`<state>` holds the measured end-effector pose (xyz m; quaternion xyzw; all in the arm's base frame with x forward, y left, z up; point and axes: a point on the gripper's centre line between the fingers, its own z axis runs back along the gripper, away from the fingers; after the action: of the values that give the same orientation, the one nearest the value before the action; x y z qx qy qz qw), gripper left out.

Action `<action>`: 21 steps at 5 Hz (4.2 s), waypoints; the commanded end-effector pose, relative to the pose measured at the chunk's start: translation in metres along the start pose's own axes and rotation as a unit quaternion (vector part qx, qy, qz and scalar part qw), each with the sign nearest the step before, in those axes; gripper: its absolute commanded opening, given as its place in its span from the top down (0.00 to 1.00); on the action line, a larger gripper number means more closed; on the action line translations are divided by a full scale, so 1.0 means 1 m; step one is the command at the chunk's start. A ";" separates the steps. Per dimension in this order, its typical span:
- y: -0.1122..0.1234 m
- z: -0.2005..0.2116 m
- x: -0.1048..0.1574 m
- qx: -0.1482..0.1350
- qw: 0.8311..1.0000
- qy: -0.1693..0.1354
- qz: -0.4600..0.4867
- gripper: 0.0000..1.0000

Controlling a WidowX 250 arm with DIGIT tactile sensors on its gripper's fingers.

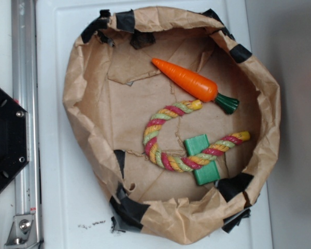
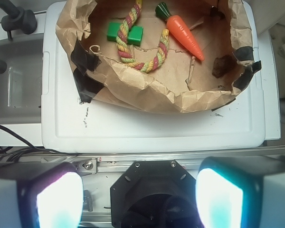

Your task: Grab the rock.

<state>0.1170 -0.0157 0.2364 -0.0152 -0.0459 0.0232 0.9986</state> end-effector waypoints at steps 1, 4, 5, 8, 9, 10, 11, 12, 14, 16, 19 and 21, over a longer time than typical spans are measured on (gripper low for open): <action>0.000 0.000 0.000 0.000 1.000 0.000 0.000 0.00; 0.053 -0.088 0.130 -0.002 0.947 -0.092 0.309 0.00; 0.058 -0.103 0.142 0.021 0.903 -0.106 0.415 0.00; 0.091 -0.165 0.123 0.113 0.822 -0.110 0.548 0.00; 0.106 -0.170 0.116 0.124 0.805 -0.109 0.570 0.00; 0.119 -0.172 0.105 0.129 0.789 -0.104 0.591 0.00; 0.124 -0.172 0.096 0.130 0.785 -0.101 0.598 0.00; 0.126 -0.172 0.090 0.129 0.770 -0.088 0.618 0.00; 0.140 -0.195 0.102 0.133 0.714 -0.045 0.686 0.00; 0.154 -0.219 0.104 0.159 0.688 -0.015 0.708 0.00; 0.146 -0.212 0.099 0.156 0.701 -0.031 0.695 1.00; 0.143 -0.206 0.092 0.147 0.705 -0.027 0.693 0.00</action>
<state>0.2368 0.1139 0.0192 0.1058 -0.0324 0.7082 0.6973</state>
